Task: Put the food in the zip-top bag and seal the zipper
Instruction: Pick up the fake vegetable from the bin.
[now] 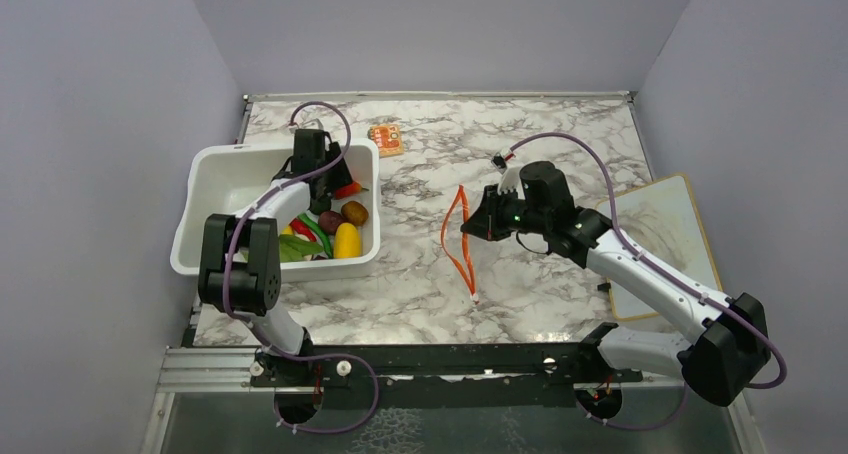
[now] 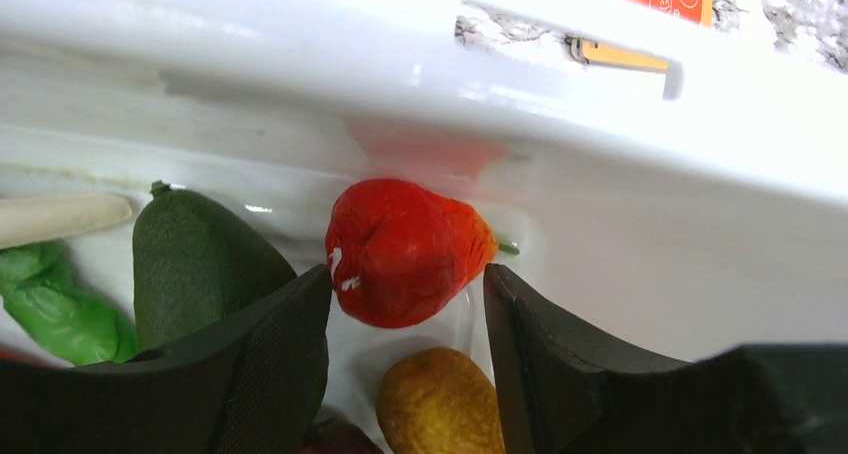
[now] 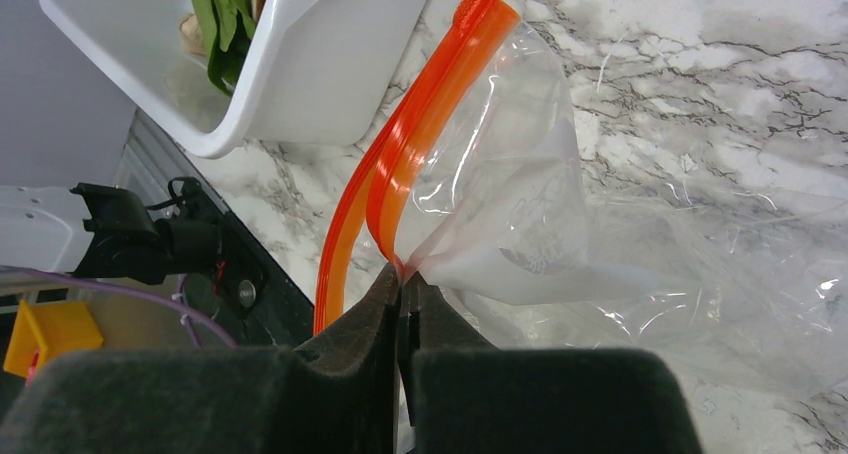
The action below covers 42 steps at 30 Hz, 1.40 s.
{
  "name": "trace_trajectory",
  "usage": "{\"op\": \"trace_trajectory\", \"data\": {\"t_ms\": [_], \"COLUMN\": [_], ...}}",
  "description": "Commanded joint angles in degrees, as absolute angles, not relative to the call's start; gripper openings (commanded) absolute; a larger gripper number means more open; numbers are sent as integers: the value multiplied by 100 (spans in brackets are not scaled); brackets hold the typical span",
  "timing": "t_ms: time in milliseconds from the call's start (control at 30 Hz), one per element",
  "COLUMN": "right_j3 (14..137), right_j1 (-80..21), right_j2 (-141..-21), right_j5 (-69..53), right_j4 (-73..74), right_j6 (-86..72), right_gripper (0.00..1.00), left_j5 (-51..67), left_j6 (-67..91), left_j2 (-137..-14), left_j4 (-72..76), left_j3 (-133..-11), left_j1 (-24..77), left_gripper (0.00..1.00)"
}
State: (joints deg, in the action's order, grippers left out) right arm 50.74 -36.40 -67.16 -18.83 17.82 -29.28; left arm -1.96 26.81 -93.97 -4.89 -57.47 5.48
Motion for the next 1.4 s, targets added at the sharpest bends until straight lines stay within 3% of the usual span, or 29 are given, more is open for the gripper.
{"op": "trace_trajectory", "data": {"t_ms": [0, 300, 433, 633, 1100, 1367], "right_j3": [5045, 5001, 5009, 4972, 4770, 4864], "right_j1": [-3647, -3647, -3646, -3647, -3647, -3647], "right_j2": [-6612, -6557, -6549, -6489, -6434, -6520], "right_j5": [-2004, -2021, -2030, -2013, -2066, -2146], "right_j4": [1646, 1655, 1660, 1706, 1720, 1661], "right_j6": [-2903, -2948, -2983, -3019, -3179, -3329], "right_gripper": [1, 1, 1, 1, 1, 1], "left_j5": [-158, -102, -181, -424, -247, 1006], "left_j6": [2588, 2641, 2653, 2576, 2751, 2768], "left_j2": [-9653, -9980, -9897, -9777, -7821, -6606], "left_j4": [-338, -764, -1002, -1594, -1904, -2258], "left_j3": [-6047, -6274, -6312, -6553, -5934, -6080], "left_j1": [488, 484, 488, 489, 488, 484], "left_gripper": [58, 45, 32, 22, 13, 12]}}
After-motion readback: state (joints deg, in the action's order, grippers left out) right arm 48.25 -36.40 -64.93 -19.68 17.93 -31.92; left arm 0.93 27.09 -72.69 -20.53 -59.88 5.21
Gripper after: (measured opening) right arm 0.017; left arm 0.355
